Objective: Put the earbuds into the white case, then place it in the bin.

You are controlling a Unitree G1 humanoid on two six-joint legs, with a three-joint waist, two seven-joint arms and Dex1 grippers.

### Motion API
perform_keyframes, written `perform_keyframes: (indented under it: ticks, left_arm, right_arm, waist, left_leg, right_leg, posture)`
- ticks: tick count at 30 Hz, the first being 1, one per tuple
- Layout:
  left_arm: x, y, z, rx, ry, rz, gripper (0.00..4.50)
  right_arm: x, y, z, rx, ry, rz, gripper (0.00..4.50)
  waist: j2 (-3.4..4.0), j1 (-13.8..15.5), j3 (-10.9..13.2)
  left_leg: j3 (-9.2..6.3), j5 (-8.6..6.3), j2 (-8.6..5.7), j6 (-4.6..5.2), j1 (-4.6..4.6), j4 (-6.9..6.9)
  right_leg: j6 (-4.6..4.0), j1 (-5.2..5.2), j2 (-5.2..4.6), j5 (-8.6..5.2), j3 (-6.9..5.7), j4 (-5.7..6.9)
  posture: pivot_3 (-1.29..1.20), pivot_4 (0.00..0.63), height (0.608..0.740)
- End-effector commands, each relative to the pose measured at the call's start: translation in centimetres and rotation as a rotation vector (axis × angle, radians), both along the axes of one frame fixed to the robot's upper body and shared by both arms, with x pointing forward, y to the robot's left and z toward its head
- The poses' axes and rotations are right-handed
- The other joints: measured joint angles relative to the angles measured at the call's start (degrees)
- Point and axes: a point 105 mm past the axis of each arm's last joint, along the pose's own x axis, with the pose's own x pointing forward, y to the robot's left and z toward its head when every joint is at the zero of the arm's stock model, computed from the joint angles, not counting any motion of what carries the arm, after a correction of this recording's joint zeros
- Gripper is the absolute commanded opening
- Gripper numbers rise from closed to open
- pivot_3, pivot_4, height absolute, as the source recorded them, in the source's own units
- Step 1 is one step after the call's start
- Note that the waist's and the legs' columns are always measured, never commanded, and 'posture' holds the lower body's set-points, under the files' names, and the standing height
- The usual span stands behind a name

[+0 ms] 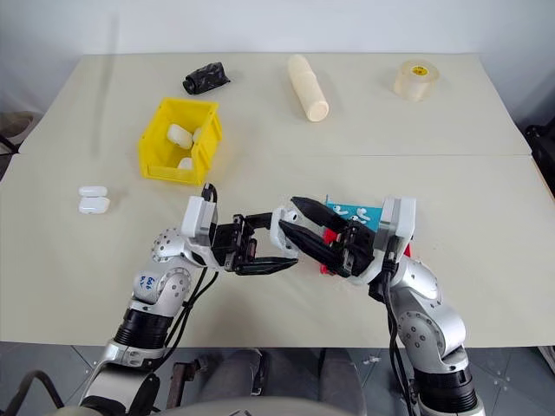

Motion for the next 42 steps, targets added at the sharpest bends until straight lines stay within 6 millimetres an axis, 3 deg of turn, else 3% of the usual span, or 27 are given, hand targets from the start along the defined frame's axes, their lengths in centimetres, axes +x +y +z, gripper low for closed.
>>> perform_keyframes:
  ticks: [1, 4, 8, 23, 35, 39, 42]
  left_arm:
    - [-0.9, -0.5, 2.5, -0.093, -0.1, -0.024, 2.76]
    - [-0.9, -0.5, 2.5, -0.094, -0.1, -0.021, 2.76]
    - [-0.8, -0.4, 2.4, -0.093, -0.101, -0.014, 2.76]
    - [-0.4, 2.1, 0.1, 0.015, -0.078, 0.075, 2.76]
    - [-0.4, 1.9, -2.0, 0.173, -0.177, 0.135, 2.76]
    - [0.4, 1.6, -2.6, 0.254, -0.179, 0.195, 2.76]
    - [1.0, 1.5, -3.1, 0.351, -0.183, 0.23, 2.76]
  right_arm:
    - [-0.3, 0.7, -1.6, -0.05, 0.091, 0.064, 3.53]
    - [-0.3, 0.6, -1.6, -0.064, 0.081, 0.062, 4.47]
    - [-0.3, 0.1, -1.1, -0.071, 0.055, 0.049, 4.47]
    - [-0.4, -8.3, -1.0, -0.292, 0.019, -0.199, 4.47]
    - [-2.3, -18.6, -5.4, -0.717, 0.085, -0.412, 4.47]
    - [-2.6, -20.1, -6.0, -0.738, 0.114, -0.469, 4.47]
    - [-3.0, -19.9, -6.1, -0.77, 0.124, -0.454, 4.47]
  waist:
    - [0.0, 0.0, 0.0]
    - [0.0, 0.0, 0.0]
    - [0.0, 0.0, 0.0]
    - [-0.02, 0.2, 0.0]
    - [-0.03, 0.4, 0.0]
    - [-0.03, 0.2, 0.0]
    - [-0.02, 0.2, 0.0]
  left_leg:
    - [0.0, 0.0, 0.0, 0.0, 0.0, 0.0]
    - [0.0, 0.0, 0.0, 0.0, 0.0, 0.0]
    - [0.0, 0.0, 0.0, 0.0, 0.0, 0.0]
    - [0.01, 0.0, 0.01, 0.01, -0.03, -0.05]
    - [0.1, -0.02, -0.07, 0.05, 0.0, -0.06]
    - [0.14, -0.01, -0.04, 0.05, 0.03, -0.05]
    - [0.19, 0.0, -0.02, 0.04, 0.09, -0.06]
  right_leg:
    - [0.0, 0.0, 0.0, 0.0, 0.0, 0.0]
    - [0.0, 0.01, 0.0, 0.0, 0.0, -0.01]
    - [0.0, 0.01, 0.0, 0.0, 0.0, -0.03]
    - [0.02, 0.06, 0.01, 0.01, -0.04, -0.19]
    - [0.05, 0.14, -0.01, 0.03, -0.04, -0.27]
    - [0.05, 0.14, 0.0, 0.03, -0.01, -0.24]
    - [0.05, 0.14, 0.03, 0.03, 0.03, -0.19]
  posture:
    - [0.0, 0.15, 0.74]
    - [0.0, 0.15, 0.74]
    - [0.0, 0.15, 0.74]
    - [0.0, 0.15, 0.74]
    - [0.0, 0.15, 0.74]
    - [0.0, 0.15, 0.74]
    - [0.0, 0.15, 0.74]
